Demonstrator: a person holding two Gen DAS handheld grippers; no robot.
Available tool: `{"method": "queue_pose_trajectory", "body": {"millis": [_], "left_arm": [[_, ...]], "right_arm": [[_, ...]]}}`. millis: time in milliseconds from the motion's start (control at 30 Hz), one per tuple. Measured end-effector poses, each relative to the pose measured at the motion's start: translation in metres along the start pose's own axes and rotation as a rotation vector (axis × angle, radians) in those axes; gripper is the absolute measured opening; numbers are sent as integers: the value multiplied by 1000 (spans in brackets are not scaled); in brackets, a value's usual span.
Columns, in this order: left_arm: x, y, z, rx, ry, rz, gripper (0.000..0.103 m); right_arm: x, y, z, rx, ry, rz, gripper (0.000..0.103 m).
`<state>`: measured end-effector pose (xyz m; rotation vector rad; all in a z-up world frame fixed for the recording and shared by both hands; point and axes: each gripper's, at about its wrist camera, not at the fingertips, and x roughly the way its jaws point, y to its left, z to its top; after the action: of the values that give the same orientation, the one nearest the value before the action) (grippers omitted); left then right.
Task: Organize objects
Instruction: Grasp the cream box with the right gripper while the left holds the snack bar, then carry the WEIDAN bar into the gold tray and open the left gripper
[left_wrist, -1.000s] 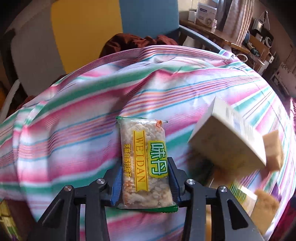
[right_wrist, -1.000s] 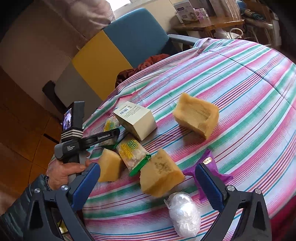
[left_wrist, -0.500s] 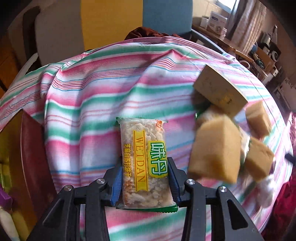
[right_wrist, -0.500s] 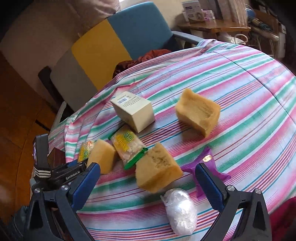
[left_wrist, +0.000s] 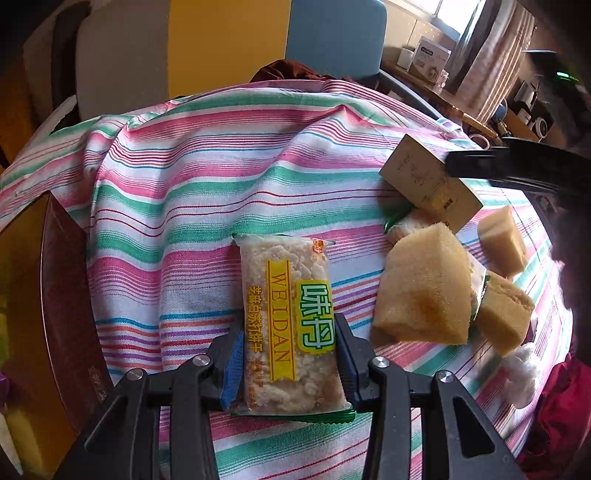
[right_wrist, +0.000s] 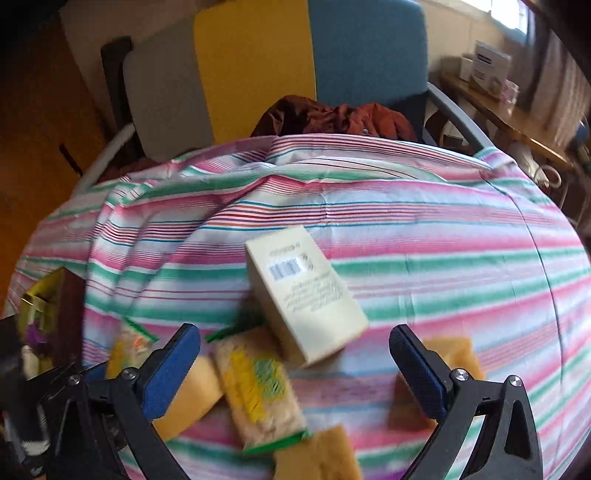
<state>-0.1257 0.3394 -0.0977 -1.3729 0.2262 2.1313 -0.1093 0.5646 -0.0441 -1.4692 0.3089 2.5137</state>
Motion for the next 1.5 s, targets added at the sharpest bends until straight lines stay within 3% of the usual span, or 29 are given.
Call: {"method": "queue_pose_trajectory", "body": {"millis": [200, 233, 267, 300, 433, 600, 800, 1033, 1233, 1433, 1500], "left_arm": [[1, 2, 0, -20, -12, -14, 43], [2, 2, 0, -21, -15, -14, 43], [2, 2, 0, -23, -16, -15, 43], [2, 3, 0, -27, -18, -17, 43], [2, 3, -1, -27, -27, -16, 43], [1, 4, 1, -36, -34, -24, 43], [-18, 5, -2, -42, -75, -54, 43], [-67, 11, -20, -32, -148, -84, 43], [-110, 43, -47, -98, -190, -74, 43], [-142, 102, -87, -177, -176, 3, 43], [-145, 124, -102, -201, -137, 65, 43]], "right_arm": [[48, 8, 19, -86, 95, -4, 103], [53, 10, 18, -94, 103, -3, 97], [58, 11, 17, -97, 114, 2, 84], [60, 11, 16, -97, 118, -5, 49], [47, 5, 6, -53, 72, 3, 50], [1, -8, -2, -18, -35, -37, 50], [-65, 6, -27, -28, -118, 50, 50], [-86, 44, -103, -39, -82, 197, 50], [-68, 59, -146, -43, -21, 222, 50], [-51, 56, -159, -30, 10, 228, 50], [-51, 56, -159, -32, 6, 232, 50]]}}
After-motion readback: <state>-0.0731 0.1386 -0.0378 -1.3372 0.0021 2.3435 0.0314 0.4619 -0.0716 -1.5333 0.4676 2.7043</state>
